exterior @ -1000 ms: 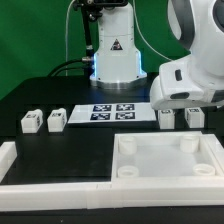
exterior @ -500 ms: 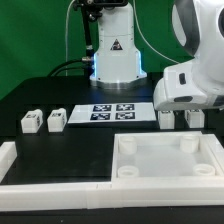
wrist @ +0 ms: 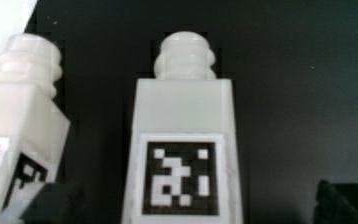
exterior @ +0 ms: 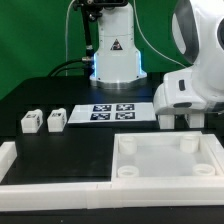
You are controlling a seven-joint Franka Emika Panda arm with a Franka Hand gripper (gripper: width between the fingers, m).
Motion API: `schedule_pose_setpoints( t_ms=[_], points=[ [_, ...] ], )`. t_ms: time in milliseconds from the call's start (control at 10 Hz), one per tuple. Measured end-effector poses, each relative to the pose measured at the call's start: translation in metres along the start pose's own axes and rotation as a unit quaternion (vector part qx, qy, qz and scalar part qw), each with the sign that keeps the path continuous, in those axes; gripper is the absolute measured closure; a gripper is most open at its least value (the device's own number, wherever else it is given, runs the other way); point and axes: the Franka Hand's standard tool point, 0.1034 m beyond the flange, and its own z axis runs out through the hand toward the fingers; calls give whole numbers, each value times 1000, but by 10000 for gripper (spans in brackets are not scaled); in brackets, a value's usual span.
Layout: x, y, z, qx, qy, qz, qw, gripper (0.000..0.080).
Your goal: Assemble one leg
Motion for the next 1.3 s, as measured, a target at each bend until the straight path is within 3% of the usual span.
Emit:
schedule_pose_setpoints(
  t_ms=[200,300,400,1100,1300],
  points=[
    [0,0,0,0,0,0,1000,408],
    [0,0,0,0,0,0,1000,408],
    [0,0,0,0,0,0,1000,511],
    [0,1,0,0,0,0,1000,509],
    [-1,16,-30,7,24,-12,1000,509]
  ],
)
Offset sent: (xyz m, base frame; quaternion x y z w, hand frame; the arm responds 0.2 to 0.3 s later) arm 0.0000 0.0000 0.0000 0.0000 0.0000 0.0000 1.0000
